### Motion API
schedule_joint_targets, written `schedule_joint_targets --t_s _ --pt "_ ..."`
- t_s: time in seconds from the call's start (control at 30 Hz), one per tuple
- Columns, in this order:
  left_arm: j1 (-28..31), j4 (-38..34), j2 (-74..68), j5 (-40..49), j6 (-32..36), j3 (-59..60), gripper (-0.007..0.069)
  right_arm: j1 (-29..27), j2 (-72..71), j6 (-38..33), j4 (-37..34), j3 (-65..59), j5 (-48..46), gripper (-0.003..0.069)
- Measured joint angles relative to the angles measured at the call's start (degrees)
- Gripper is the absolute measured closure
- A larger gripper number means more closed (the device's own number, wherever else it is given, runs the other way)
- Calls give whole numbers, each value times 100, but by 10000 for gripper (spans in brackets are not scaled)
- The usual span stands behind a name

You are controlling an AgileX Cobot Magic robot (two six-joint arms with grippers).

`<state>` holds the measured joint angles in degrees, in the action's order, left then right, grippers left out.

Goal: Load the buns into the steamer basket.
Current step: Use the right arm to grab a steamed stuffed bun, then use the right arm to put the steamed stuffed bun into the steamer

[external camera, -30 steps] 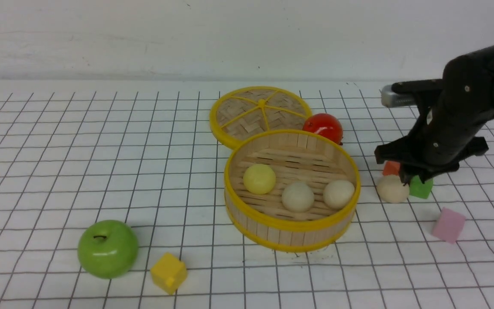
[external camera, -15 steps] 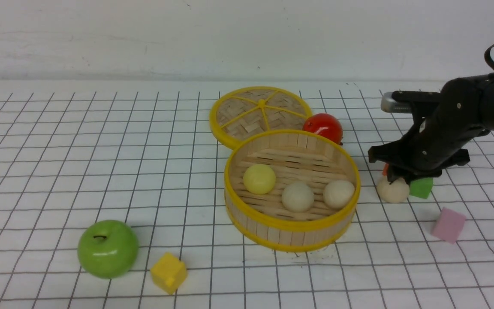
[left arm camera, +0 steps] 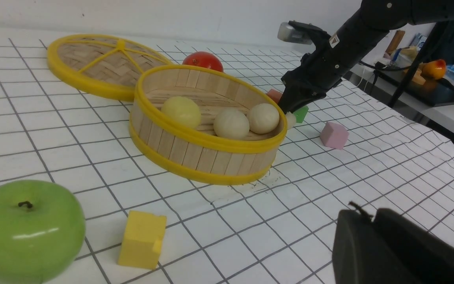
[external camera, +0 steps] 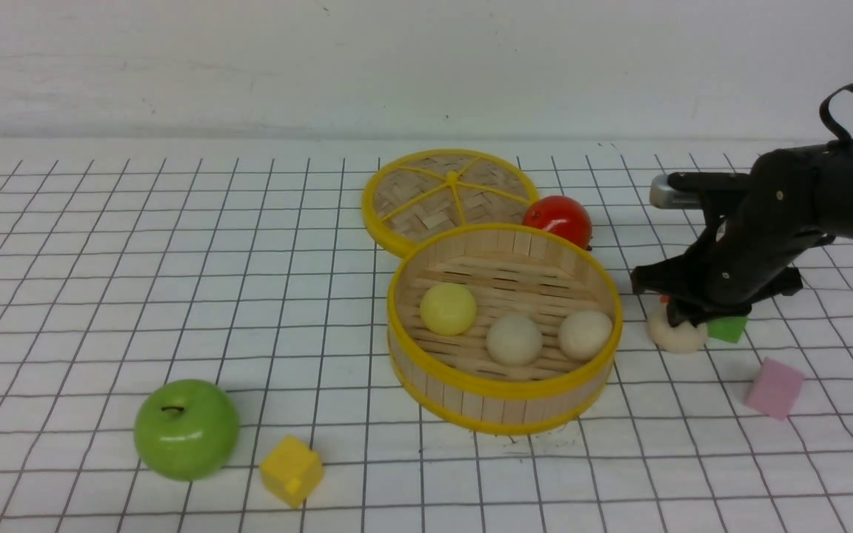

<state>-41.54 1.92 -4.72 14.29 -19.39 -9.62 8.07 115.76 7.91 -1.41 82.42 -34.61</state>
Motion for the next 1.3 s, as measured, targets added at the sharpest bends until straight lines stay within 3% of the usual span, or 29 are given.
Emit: schedule_joint_targets --t_s 0.23,0.4,0.47,1.07,1.3 --pt "0 0 0 0 0 0 568 0 25 -4 0 0 41 506" --pt "0 0 0 0 0 6 568 0 25 -123 0 13 60 647" --pt "0 0 0 0 0 6 568 0 19 -147 0 16 53 659" --pt "0 0 0 0 0 6 559 56 -670 -570 -68 -2 -523 659" --pt "0 0 0 0 0 6 553 855 -1343 -1277 -985 175 33 656"
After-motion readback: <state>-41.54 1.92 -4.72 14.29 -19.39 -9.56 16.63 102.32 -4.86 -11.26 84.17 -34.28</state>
